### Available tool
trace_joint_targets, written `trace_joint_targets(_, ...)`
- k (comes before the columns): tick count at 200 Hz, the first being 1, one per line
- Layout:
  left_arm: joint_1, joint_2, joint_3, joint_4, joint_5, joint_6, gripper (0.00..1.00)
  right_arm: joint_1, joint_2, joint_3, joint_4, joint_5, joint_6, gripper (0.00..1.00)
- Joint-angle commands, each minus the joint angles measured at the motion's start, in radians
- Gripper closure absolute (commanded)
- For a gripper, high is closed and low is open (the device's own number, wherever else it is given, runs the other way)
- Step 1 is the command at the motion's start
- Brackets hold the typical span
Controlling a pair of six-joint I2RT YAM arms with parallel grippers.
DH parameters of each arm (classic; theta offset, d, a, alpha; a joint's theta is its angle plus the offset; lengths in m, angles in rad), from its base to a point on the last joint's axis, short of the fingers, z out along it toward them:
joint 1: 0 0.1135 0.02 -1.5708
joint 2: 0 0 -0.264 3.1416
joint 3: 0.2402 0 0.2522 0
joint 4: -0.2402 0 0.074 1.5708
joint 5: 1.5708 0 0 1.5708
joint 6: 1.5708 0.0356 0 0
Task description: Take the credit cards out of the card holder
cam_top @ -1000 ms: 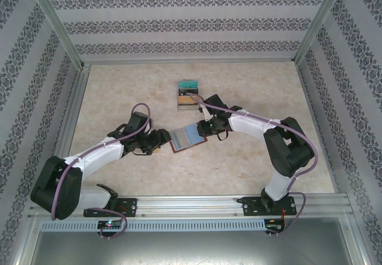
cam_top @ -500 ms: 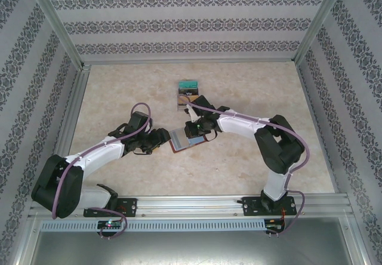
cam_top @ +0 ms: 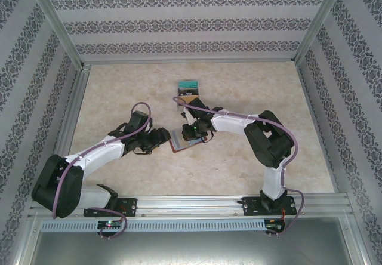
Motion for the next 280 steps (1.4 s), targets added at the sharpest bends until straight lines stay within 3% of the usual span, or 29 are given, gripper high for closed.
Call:
trace_joint_targets(1, -0.012, 0.004, 0.031, -0.025, -0.013, 0.022, 0.34, 0.009, 0.004, 0.001, -0.046, 0.050, -0.009, 0.94)
trace_joint_targets(114, -0.012, 0.028, 0.039, 0.022, 0.037, 0.021, 0.39, 0.014, 0.022, 0.000, -0.042, 0.025, -0.004, 0.92)
trace_joint_targets(165, -0.012, 0.036, 0.042, 0.032, 0.046, 0.019, 0.41, 0.003, -0.096, 0.034, -0.047, 0.041, 0.005, 0.67)
trace_joint_targets(190, -0.012, 0.054, 0.040, 0.068, 0.068, 0.004, 0.48, -0.042, -0.131, 0.011, -0.070, 0.080, -0.008, 0.67)
trace_joint_targets(248, -0.014, 0.125, 0.075, 0.111, 0.102, -0.005, 0.48, -0.132, -0.133, -0.081, -0.078, 0.095, -0.083, 0.66)
trace_joint_targets(280, -0.019, 0.162, 0.097, 0.125, 0.115, -0.007, 0.48, -0.129, -0.068, -0.082, -0.071, 0.089, -0.107, 0.66)
